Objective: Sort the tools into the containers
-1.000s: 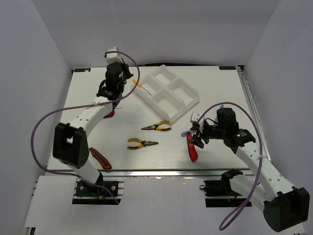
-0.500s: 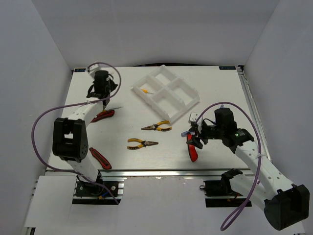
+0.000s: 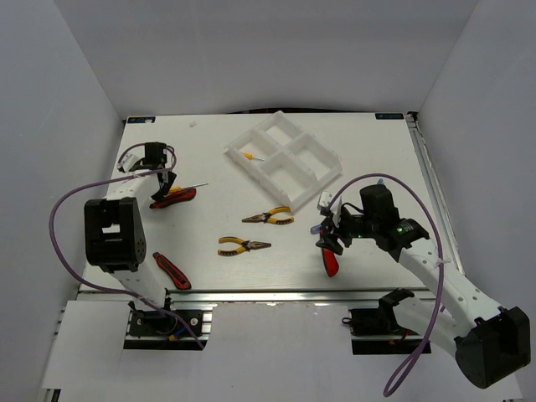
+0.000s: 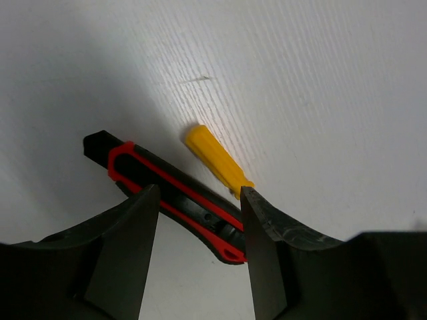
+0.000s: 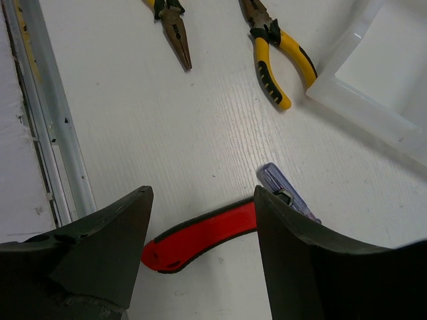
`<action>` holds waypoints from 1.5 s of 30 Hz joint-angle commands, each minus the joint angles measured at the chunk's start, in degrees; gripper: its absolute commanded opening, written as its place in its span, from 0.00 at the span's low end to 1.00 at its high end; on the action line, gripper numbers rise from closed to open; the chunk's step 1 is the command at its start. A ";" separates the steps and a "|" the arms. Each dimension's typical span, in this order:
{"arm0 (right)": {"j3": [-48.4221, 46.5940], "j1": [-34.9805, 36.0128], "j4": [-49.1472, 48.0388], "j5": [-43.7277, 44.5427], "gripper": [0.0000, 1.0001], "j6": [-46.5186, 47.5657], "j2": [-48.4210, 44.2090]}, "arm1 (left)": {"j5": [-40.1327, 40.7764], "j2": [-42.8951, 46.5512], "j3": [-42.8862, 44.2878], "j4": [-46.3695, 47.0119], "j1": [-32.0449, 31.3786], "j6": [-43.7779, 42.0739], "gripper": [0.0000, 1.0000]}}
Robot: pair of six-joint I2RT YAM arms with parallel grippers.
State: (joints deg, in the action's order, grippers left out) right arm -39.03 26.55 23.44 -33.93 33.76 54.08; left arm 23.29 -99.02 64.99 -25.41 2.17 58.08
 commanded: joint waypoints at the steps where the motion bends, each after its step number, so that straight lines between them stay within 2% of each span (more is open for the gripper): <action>1: -2.46 0.26 -1.73 0.01 0.69 -0.36 -0.21 | 3.42 0.94 3.11 -2.36 0.64 1.42 0.63; 6: -2.46 0.26 -1.38 -0.17 0.70 0.08 -0.38 | 5.36 -2.48 6.72 -3.16 1.16 1.06 0.62; 12: -2.55 0.44 -1.12 0.01 0.70 0.61 -0.56 | 4.13 -6.88 9.09 -4.12 1.34 3.26 0.58; 24: -2.46 0.70 -1.03 0.18 0.70 1.05 -0.65 | 2.29 -9.87 10.24 -4.39 1.34 5.20 0.60; 30: -2.37 0.70 -1.03 0.10 0.70 1.13 -0.91 | 1.15 -12.68 14.19 -5.17 1.34 5.90 0.60; 45: -2.46 0.70 -1.03 0.01 0.70 1.22 -1.17 | -4.04 -15.94 13.76 -3.51 0.90 7.48 0.51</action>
State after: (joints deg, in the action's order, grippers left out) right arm -39.03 27.03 23.46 -33.56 34.68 53.95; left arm 21.15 -113.54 77.76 -29.69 3.25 64.62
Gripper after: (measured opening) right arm 0.704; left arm 0.514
